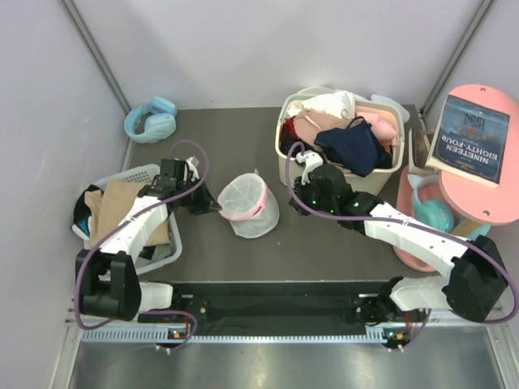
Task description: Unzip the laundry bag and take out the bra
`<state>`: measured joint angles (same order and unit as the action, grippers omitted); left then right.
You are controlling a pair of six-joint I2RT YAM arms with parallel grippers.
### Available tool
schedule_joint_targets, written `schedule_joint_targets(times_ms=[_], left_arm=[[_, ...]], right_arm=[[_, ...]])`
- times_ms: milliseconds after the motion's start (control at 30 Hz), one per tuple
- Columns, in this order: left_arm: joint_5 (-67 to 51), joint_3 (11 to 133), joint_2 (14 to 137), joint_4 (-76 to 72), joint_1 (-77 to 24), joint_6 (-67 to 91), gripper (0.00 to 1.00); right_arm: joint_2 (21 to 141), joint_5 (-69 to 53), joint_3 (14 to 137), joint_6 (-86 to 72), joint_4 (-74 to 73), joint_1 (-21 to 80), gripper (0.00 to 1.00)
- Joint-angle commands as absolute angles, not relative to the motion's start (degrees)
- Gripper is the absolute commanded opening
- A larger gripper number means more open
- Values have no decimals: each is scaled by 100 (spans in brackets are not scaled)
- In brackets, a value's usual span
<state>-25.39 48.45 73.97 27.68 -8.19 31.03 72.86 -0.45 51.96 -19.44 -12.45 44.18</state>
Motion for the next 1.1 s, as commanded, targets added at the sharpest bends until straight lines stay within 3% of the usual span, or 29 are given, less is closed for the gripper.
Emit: schedule_joint_targets(times_ms=[0,133,333,400,433,533,633,833,1067], left_arm=[[-1916,5351,7357,3392,-598,2470,0],[-1994,5616,7234,3603,-396,2233,0],[-2637,5660,7233,3752,-396,1890,0],[-2698,5643,7242,3823,-396,1706,0],[-2716,5643,7233,3875,-396,1662,0],[-2847,5643,7207,3893,-387,1529,0],[-2909,5669,7207,3902,-396,1468,0],[-2866,5721,7242,3964,-395,1406,0],[-3145,6380,7137,3754,-404,1879,0]], right_arm=[[7093,62,5273,-1679,-1248,4271,0],[7093,26,5317,-1740,-1231,4271,0],[7128,-1027,5379,-1705,-792,4534,1],[7294,-1273,5423,-1661,-712,4666,8],[7365,-1327,5475,-1618,-642,4710,18],[7637,-1476,5528,-1565,-484,4746,38],[7901,-1661,5650,-1495,-264,4729,50],[8507,-1732,5888,-1161,-88,4729,62],[8306,-1433,6486,-897,-667,4772,64]])
